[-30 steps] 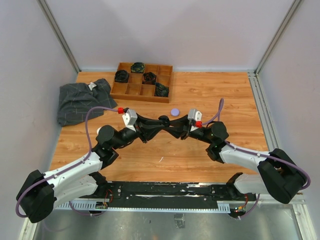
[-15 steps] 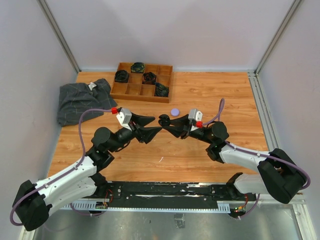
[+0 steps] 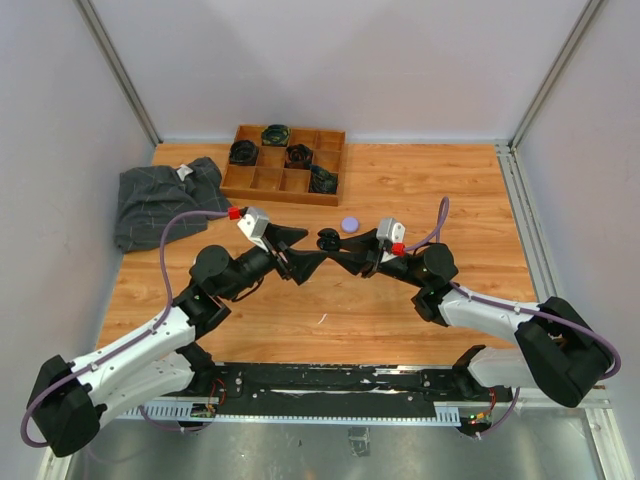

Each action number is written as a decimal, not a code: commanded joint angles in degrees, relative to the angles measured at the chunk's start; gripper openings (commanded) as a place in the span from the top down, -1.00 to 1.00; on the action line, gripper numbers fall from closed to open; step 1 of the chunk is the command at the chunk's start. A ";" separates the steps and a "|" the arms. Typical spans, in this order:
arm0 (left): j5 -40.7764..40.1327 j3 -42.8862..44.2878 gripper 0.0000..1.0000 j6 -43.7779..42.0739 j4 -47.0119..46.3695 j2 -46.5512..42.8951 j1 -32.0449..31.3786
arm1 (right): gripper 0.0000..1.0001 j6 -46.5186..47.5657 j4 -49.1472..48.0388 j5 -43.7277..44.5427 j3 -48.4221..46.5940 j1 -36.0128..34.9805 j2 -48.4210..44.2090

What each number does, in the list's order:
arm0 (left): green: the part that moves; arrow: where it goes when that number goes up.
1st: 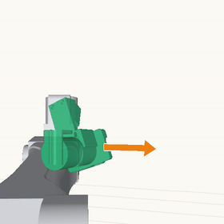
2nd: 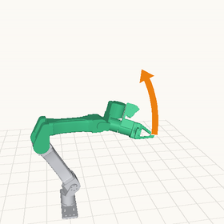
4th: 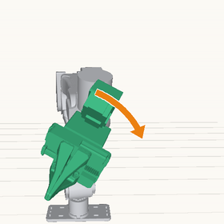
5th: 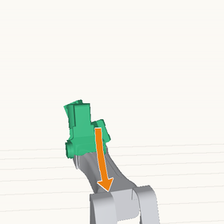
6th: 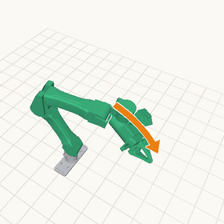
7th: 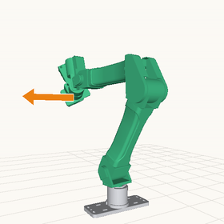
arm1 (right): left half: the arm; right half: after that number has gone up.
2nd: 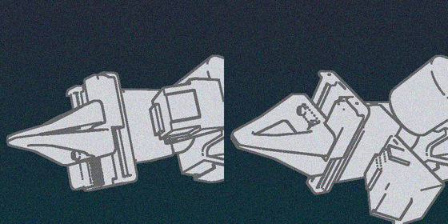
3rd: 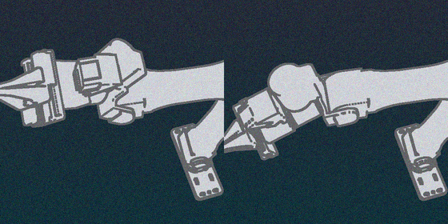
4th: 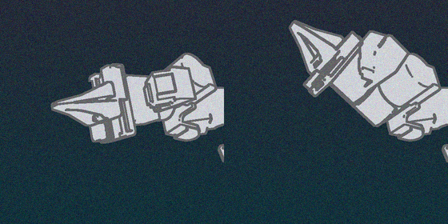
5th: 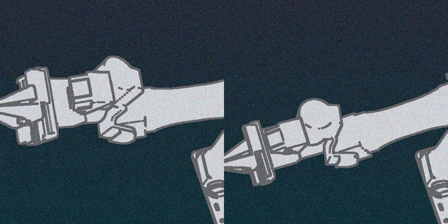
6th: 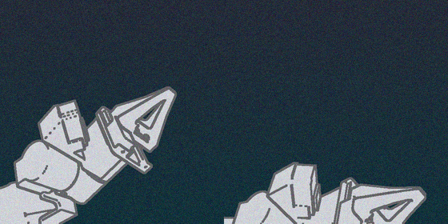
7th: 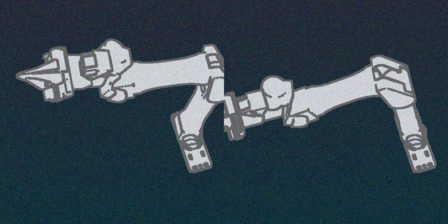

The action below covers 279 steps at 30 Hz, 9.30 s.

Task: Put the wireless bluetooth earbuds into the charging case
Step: Place the earbud in the charging case, then close the charging case, then place the charging case at the center of the board, then pick up the charging case at the center of the board.

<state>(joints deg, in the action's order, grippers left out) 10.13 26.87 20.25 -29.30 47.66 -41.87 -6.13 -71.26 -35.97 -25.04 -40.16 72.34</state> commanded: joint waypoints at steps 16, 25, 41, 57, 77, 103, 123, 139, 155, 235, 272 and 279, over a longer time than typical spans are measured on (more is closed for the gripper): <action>-10.30 0.28 -0.77 2.13 3.79 -0.23 0.84 | 0.99 1.74 -2.48 0.56 0.86 -0.72 -2.01; 1.43 0.59 -0.81 5.84 5.23 -3.19 7.04 | 0.99 1.15 -2.11 -0.07 0.71 -0.25 -0.70; 23.96 9.98 -0.87 21.00 3.31 9.29 12.33 | 0.99 -1.12 0.30 -5.61 -2.15 -0.07 1.92; 36.90 8.87 -0.50 26.25 -9.63 14.81 12.34 | 0.99 -3.77 1.50 -6.54 -3.09 0.80 4.54; -2.32 12.24 -0.55 5.64 29.92 5.38 12.42 | 0.99 -11.66 22.61 -1.32 -4.27 10.29 3.86; -26.08 1.35 -0.83 10.09 30.01 7.71 18.66 | 0.61 -24.00 61.97 -4.11 -33.57 20.42 37.87; -28.73 6.68 -0.98 14.36 39.95 7.97 21.83 | -0.97 -18.51 69.07 5.33 -23.62 24.14 24.15; -25.17 9.09 -0.99 19.49 47.81 12.89 38.56 | -0.97 -19.17 71.08 20.13 -15.91 27.56 -1.95; -33.69 17.04 -0.84 19.45 47.59 30.65 44.59 | -0.97 -17.15 76.54 24.14 -18.06 24.59 -3.94; -21.27 2.79 0.19 74.10 21.03 12.30 4.02 | -0.60 -9.69 9.19 30.85 -0.15 -10.78 4.50; -30.79 4.10 -0.73 64.14 18.60 11.53 -2.52 | 0.86 -9.42 -6.30 33.73 3.32 -10.71 12.64; -34.07 5.54 -0.92 45.50 19.18 7.33 -2.52 | 0.93 -13.12 -5.12 22.54 3.83 -4.64 8.86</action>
<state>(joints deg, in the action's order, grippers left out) -19.94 29.82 79.88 -10.04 57.87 -43.92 -16.99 -75.07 -5.63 -21.82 -48.23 84.03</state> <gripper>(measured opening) 0.950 0.224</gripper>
